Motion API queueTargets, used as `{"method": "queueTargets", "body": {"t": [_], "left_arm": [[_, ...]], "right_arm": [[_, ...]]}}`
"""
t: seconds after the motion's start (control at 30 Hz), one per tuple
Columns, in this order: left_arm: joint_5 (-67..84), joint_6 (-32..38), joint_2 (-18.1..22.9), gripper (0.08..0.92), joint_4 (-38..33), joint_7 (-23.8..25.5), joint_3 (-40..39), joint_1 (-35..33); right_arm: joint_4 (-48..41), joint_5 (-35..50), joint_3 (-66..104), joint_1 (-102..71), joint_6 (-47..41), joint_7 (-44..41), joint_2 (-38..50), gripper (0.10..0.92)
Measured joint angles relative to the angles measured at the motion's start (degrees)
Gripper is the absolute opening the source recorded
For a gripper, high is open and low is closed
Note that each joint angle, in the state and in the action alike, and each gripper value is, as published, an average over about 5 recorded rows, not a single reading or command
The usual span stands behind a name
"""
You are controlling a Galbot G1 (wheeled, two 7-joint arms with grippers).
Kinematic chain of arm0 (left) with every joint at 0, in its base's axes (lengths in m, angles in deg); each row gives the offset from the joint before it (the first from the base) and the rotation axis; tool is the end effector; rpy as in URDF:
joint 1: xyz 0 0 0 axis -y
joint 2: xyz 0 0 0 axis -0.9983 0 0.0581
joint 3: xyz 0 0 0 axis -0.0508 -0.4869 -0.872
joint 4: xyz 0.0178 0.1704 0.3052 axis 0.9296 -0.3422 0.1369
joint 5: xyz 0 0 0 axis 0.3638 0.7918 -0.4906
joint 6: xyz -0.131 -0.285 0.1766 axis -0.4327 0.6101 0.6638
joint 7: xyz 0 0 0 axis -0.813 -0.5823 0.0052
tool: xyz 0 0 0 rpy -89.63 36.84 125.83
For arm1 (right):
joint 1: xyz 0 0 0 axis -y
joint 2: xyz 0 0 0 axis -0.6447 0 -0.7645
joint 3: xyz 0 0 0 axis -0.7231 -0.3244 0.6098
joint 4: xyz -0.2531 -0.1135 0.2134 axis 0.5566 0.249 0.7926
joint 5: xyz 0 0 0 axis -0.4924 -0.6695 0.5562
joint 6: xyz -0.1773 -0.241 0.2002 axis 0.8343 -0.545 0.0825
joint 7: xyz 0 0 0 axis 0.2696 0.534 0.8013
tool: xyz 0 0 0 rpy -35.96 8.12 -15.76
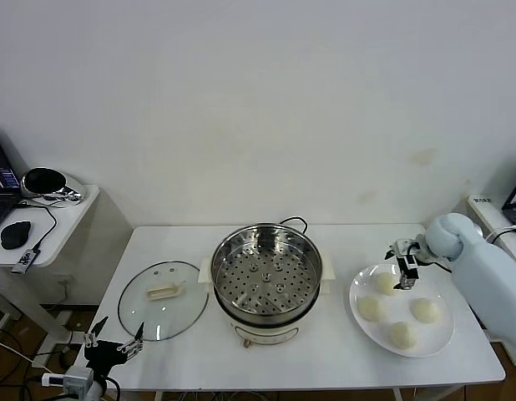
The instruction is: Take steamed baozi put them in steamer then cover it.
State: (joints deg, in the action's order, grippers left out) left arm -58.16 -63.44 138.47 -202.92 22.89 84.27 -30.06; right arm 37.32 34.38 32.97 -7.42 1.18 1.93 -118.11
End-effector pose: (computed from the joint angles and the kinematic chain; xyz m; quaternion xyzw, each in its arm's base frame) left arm 0.1645 0.1388 -0.3196 0.0033 -0.9719 -0.1319 0.1949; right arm 0.5287 -0.2014 -0.2287 0.4466 -0.5591 0.5777 0.3928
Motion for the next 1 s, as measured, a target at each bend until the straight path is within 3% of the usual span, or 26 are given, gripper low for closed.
{"method": "queueTargets", "body": {"t": [0.8,1.0], "left_arm": [[-0.14,0.11,0.29,0.823,0.30,-0.13,-0.18,-0.04],[-0.17,0.16,0.33,0.823,0.56,-0.18,-0.34,0.01]], "right_arm": [[-4.98,-1.42,-0.61,0.24,0.59,1.40,-1.91,0.818],[-4.99,-0.87,-0.67,0.13,0.50,1.41,-1.53,0.691]]}}
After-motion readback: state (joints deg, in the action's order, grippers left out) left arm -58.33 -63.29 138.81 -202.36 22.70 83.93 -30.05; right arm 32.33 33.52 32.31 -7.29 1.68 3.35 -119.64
